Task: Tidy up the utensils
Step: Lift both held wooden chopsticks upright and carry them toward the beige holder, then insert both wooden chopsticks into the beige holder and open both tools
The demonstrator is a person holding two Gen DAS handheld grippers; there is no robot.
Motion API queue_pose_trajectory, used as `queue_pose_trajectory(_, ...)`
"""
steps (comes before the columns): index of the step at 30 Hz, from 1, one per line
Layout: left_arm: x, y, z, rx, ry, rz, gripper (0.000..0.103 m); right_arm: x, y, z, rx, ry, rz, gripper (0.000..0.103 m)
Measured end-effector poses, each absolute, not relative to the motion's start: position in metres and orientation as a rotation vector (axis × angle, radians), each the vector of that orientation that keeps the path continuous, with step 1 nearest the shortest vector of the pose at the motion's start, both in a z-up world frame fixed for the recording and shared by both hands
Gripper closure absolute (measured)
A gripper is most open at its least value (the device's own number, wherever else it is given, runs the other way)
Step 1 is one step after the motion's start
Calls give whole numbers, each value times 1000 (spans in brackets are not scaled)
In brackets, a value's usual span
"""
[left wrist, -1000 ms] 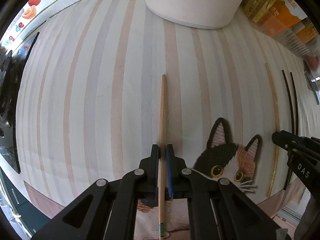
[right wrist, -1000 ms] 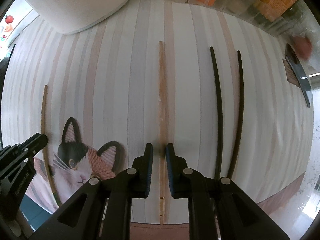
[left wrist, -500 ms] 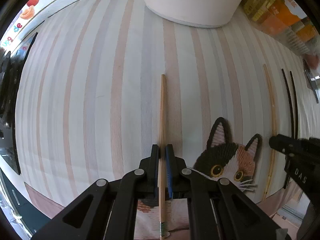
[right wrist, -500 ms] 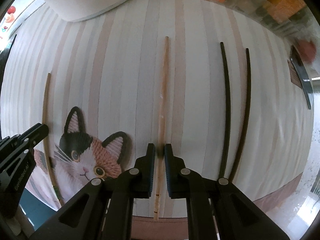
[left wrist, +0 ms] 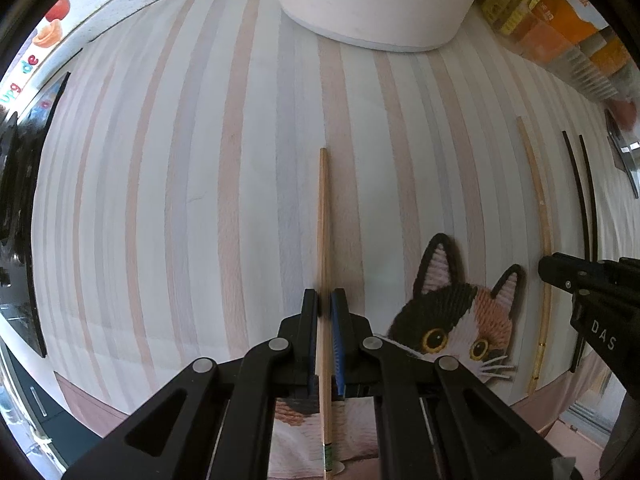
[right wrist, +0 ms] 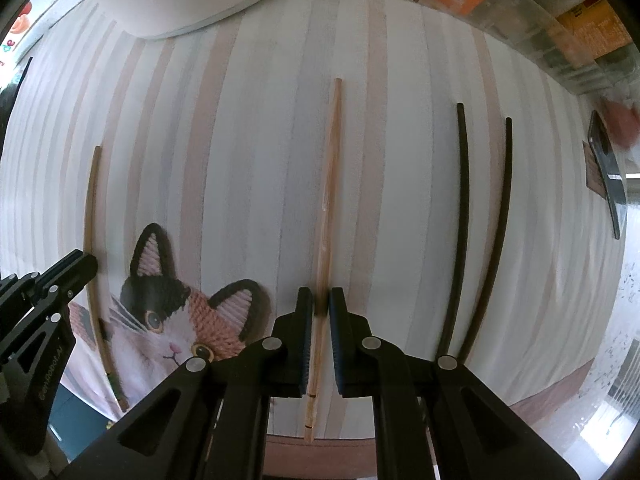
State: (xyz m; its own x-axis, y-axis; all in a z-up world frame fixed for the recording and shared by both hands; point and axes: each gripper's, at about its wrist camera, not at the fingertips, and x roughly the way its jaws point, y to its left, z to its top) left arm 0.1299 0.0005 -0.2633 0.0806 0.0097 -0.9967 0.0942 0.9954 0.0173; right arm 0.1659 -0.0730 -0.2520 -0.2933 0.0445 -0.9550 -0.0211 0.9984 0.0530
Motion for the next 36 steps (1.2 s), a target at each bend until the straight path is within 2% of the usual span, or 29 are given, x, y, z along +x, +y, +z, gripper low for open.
queue_pose_trajectory(9,132,-5,-234,104,1381,-54,99,162,-98,-243,177,1782,40,96)
queue_pose_trajectory(14,136,-10,-193,87,1248,-51,99,164,-111,-218,223,1692,45,96)
queue_pose_trajectory(20,140,-15,-131,35,1096,-91,99,172,-126,-170,270,1548,44,96)
queue_pose_trajectory(25,153,-16,-55,-66,948,-152,99,189,-141,-116,321,1404,50,96)
queue_pose_trajectory(31,186,-15,27,-166,804,-226,99,236,-159,-43,417,1181,84,96)
queue_pose_trajectory(36,210,-12,72,-180,709,-233,99,286,-147,3,465,1005,119,96)
